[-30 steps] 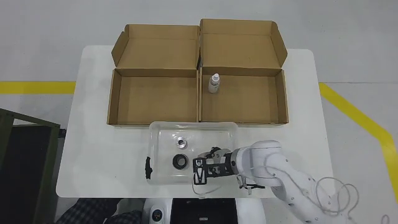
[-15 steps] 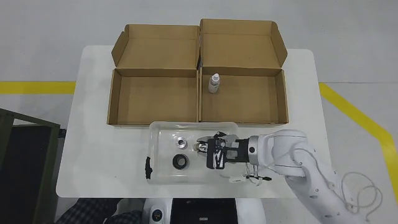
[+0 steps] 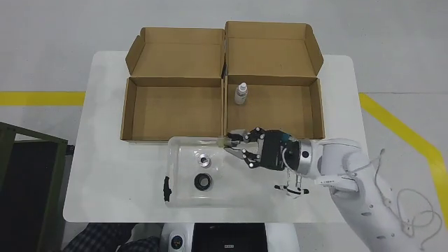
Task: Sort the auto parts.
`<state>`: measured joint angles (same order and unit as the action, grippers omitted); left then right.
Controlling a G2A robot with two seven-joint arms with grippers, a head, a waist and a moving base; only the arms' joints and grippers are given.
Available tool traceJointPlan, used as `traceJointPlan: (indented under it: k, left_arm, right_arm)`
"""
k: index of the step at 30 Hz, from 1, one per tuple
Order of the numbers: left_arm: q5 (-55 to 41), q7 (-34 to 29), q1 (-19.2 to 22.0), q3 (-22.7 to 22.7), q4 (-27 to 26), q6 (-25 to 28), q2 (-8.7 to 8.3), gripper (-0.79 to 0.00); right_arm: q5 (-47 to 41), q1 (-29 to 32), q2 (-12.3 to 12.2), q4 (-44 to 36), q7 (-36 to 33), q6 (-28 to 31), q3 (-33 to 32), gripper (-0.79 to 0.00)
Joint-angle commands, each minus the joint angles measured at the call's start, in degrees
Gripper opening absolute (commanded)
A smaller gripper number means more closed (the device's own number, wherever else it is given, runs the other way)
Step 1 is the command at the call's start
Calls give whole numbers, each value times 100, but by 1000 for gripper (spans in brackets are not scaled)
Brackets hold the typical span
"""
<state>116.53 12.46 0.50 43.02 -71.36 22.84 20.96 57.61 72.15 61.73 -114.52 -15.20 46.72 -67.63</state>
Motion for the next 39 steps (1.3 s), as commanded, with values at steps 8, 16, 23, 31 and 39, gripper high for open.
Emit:
traceJointPlan:
  k: [8,16,23,31,39]
  left_arm:
    - [0,0,0,0,0,0,0,0]
    - [0,0,0,0,0,0,0,0]
    - [0,0,0,0,0,0,0,0]
    - [0,0,0,0,0,0,0,0]
    - [0,0,0,0,0,0,0,0]
  right_arm:
    - [-350,-105,2,199,-80,-238,-33,-785]
    - [-384,-138,-16,215,-188,-319,-114,-785]
    - [-211,-232,-28,307,-525,-580,-132,-785]
    - [118,-585,-3,510,-1246,-1146,24,-785]
    - [144,-1174,74,1032,-2102,-1605,389,-785]
